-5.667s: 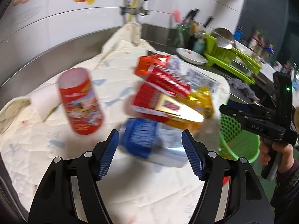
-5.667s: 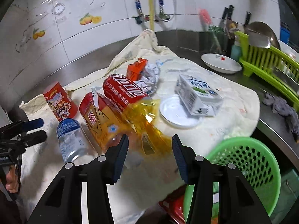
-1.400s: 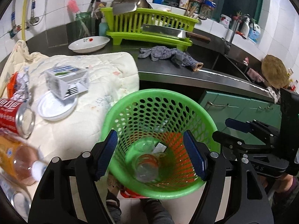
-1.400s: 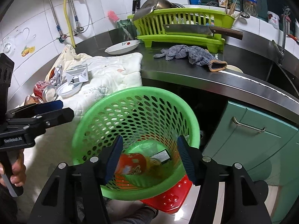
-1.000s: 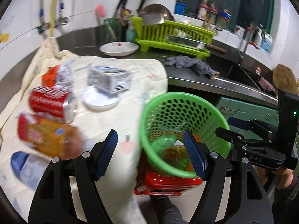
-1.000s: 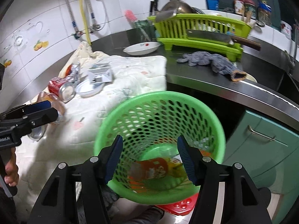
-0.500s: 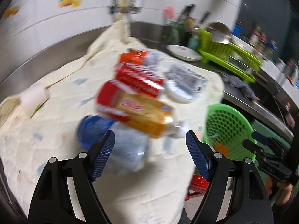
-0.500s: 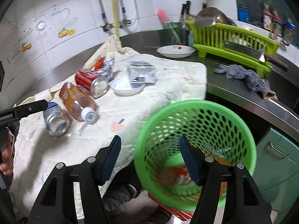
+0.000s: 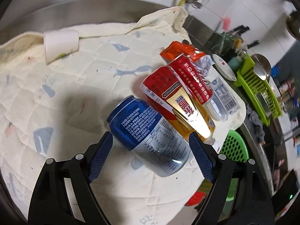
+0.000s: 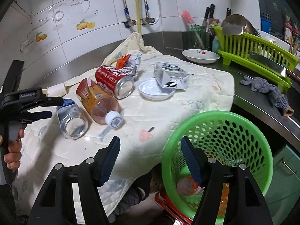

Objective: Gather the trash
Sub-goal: 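Move the left tool back to the blue-and-silver can and grasp it, then grasp the red-and-gold can with the right tool while the left tool holds the blue can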

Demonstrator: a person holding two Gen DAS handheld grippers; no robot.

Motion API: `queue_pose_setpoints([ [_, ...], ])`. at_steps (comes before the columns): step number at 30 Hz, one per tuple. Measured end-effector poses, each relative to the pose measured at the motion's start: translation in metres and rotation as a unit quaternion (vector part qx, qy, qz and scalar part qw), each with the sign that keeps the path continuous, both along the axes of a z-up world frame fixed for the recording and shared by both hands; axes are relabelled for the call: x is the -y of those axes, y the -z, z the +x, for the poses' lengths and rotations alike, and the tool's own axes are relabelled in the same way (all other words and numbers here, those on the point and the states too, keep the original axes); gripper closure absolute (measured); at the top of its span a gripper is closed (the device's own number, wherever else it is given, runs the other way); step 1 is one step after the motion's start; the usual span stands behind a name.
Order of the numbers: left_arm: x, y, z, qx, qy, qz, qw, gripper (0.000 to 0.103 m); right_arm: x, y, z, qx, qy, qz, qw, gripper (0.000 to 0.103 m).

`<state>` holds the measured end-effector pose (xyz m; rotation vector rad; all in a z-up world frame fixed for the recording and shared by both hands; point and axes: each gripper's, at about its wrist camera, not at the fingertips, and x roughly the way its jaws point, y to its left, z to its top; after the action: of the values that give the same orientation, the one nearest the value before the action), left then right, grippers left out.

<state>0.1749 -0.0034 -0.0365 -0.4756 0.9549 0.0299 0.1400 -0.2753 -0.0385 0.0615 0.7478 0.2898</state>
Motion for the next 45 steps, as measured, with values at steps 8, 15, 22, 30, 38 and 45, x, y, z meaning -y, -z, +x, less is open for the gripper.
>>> queue_pose_setpoints([
  [8, -0.011, 0.023, 0.013, -0.041, -0.058, -0.071, 0.9949, 0.021, -0.003, 0.005, 0.005, -0.005, -0.006, 0.0, 1.0, 0.038],
  [15, -0.014, 0.034, 0.024, -0.064, -0.093, -0.095, 0.989, 0.018, -0.004, 0.013, 0.009, -0.015, -0.01, -0.001, 1.0, 0.038],
  [22, -0.017, 0.049, 0.031, -0.085, -0.102, -0.111, 0.9849, 0.018, -0.011, 0.011, 0.017, -0.018, -0.022, -0.011, 1.0, 0.038],
  [30, -0.015, 0.049, 0.04, -0.084, -0.073, -0.091, 0.9897, 0.024, -0.029, 0.002, 0.035, -0.021, -0.05, -0.016, 0.998, 0.038],
  [38, -0.027, 0.04, 0.036, -0.074, -0.032, -0.059, 0.995, 0.026, -0.059, -0.008, 0.06, -0.024, -0.099, -0.031, 0.994, 0.038],
  [45, -0.047, 0.031, 0.029, -0.065, -0.006, -0.022, 0.9976, 0.027, -0.085, -0.013, 0.085, -0.028, -0.134, -0.042, 0.99, 0.038],
])
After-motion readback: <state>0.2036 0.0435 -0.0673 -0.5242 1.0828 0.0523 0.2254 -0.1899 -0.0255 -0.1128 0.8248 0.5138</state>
